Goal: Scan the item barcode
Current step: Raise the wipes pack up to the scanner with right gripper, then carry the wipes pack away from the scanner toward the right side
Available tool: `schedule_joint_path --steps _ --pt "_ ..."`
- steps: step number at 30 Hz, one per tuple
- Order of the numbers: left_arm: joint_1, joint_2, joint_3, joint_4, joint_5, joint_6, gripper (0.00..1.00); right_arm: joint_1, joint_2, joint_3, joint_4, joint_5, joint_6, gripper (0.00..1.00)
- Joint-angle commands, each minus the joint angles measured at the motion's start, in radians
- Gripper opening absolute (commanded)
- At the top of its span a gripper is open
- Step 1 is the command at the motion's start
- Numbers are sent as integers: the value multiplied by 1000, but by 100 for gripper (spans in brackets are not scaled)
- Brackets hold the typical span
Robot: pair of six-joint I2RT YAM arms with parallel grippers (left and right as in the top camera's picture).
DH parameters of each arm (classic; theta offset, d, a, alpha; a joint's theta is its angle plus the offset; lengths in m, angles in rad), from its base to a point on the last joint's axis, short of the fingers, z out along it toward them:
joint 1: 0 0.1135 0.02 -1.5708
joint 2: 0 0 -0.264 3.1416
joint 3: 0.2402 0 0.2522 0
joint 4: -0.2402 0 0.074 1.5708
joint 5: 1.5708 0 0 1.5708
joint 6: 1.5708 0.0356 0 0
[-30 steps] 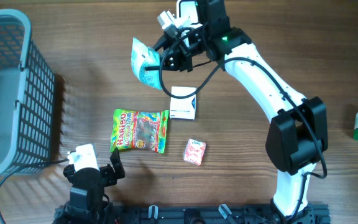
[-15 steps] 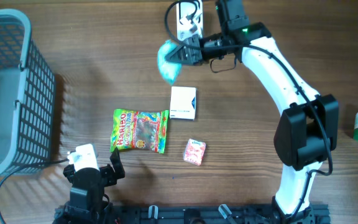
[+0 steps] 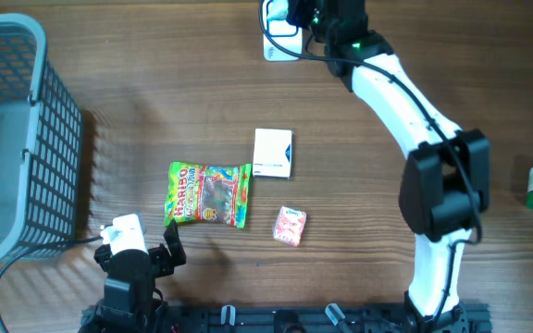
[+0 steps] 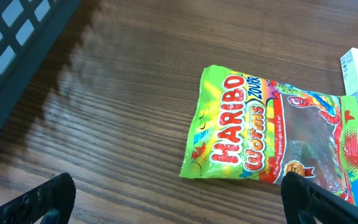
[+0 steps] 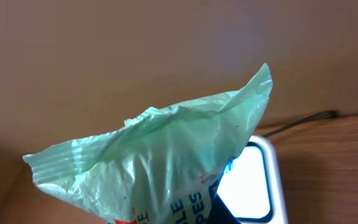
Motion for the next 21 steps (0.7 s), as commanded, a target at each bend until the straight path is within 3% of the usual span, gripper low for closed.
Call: schedule_joint_path --steps 1,5,10,17,21 --pt "-6 -7 3 -1 2 -5 100 7 121 72 30 109 13 4" --pt "-6 -7 3 -1 2 -5 100 28 225 199 -13 124 -11 5" --pt "-6 -7 3 -1 2 -5 100 55 227 264 -95 258 -56 5" --pt "-6 -7 3 -1 2 -5 100 27 172 511 -643 323 -56 5" --pt "-6 -7 3 -1 2 -5 100 -21 92 513 -976 564 46 5"
